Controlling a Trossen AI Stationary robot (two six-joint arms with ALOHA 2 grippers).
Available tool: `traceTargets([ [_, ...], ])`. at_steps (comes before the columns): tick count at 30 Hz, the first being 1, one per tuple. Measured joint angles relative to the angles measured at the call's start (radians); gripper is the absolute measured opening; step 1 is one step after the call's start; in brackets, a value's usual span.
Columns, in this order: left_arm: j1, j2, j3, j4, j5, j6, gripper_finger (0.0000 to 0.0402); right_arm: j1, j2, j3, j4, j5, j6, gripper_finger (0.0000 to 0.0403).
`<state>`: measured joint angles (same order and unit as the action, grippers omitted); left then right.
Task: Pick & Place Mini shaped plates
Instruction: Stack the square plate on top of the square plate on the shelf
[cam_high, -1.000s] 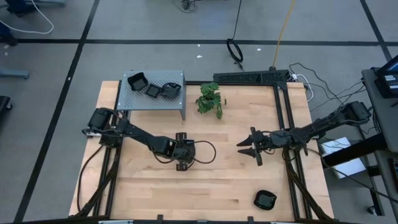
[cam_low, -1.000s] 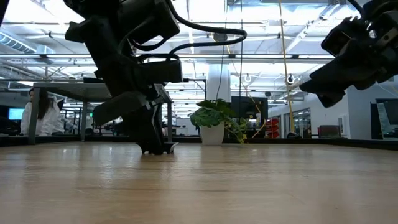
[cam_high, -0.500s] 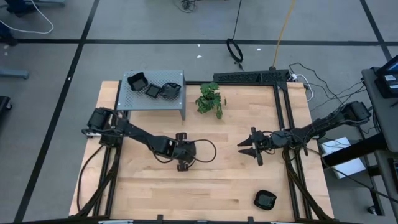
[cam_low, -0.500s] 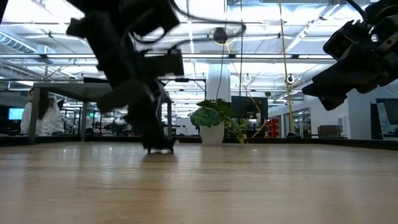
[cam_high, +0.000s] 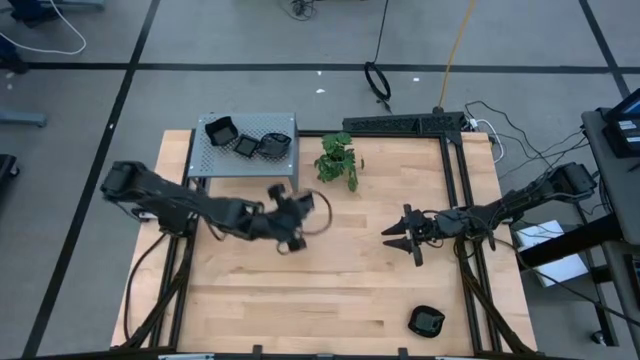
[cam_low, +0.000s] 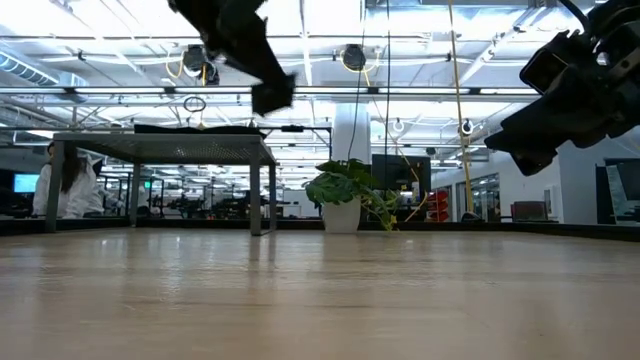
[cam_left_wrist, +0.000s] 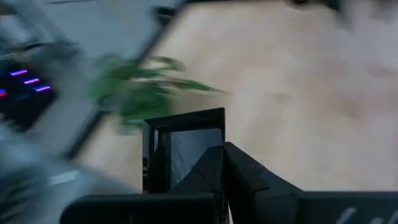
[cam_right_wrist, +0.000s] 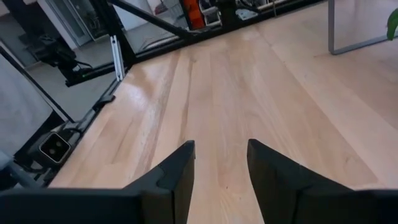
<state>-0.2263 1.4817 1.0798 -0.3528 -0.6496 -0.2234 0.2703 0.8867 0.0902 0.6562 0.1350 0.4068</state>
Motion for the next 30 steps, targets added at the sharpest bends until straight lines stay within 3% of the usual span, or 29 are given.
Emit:
traceTargets([
  [5, 0.084, -0.140, 0.001, -0.138, -0.154, -0.020, 0.0017, 0.000, 0.000, 0.000, 0.006, 0.000, -0.007, 0.0134],
  [8, 0.167, -0.210, 0.001, -0.227, -0.190, -0.064, 0.0020, 0.000, 0.000, 0.000, 0.006, 0.000, -0.007, 0.0134],
  [14, 0.377, -0.271, 0.001, -0.360, -0.181, -0.259, 0.0006, 0.000, 0.000, 0.000, 0.006, 0.000, -0.022, 0.0134],
  [18, 0.488, -0.257, 0.001, -0.397, -0.094, -0.293, 0.0020, 0.000, 0.000, 0.000, 0.006, 0.000, -0.052, 0.0134],
  [25, 0.574, -0.221, 0.002, -0.404, -0.069, -0.285, 0.0005, 0.000, 0.000, 0.000, 0.006, 0.000, -0.056, 0.0134],
  [30, 0.594, -0.211, 0.002, -0.417, -0.071, -0.282, 0.0019, 0.000, 0.000, 0.000, 0.007, 0.000, -0.100, 0.0134],
])
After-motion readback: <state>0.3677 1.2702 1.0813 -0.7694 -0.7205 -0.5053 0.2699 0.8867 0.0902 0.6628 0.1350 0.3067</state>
